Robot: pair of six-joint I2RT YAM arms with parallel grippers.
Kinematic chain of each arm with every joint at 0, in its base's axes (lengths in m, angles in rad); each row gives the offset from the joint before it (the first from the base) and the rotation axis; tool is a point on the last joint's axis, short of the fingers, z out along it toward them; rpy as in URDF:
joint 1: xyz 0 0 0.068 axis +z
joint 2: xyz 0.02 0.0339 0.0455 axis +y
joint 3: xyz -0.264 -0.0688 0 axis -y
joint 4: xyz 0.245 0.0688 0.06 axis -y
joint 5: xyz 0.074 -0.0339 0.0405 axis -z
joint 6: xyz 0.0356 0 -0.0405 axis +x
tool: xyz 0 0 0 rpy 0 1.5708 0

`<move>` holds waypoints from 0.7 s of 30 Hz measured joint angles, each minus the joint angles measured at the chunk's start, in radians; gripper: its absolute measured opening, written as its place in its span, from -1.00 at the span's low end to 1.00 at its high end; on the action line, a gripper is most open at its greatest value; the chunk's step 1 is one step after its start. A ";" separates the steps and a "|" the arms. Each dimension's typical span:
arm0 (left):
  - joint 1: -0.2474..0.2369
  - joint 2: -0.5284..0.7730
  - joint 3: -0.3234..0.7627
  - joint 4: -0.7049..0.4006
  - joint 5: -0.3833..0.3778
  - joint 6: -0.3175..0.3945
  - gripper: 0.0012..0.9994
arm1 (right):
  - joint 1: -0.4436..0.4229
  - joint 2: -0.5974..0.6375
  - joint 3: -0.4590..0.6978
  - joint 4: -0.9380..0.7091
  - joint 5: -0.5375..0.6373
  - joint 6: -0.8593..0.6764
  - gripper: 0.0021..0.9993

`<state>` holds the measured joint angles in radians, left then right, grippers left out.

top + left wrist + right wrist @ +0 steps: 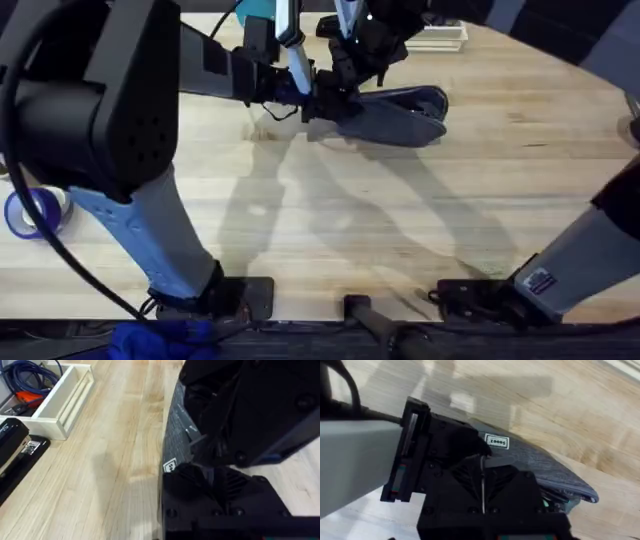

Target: Unzip the bag, pick up the pens from the table one at a time and place them inside, then zip the bag closed.

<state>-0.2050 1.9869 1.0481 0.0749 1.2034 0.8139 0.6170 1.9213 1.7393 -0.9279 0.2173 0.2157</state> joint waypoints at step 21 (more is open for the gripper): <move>-0.001 0.000 0.000 0.015 -0.003 -0.003 -0.92 | -0.028 -0.002 0.000 -0.070 0.016 -0.014 -0.94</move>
<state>-0.2062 1.9869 1.0481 0.0898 1.1999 0.8112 0.5892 1.9191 1.7393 -0.9977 0.2333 0.2013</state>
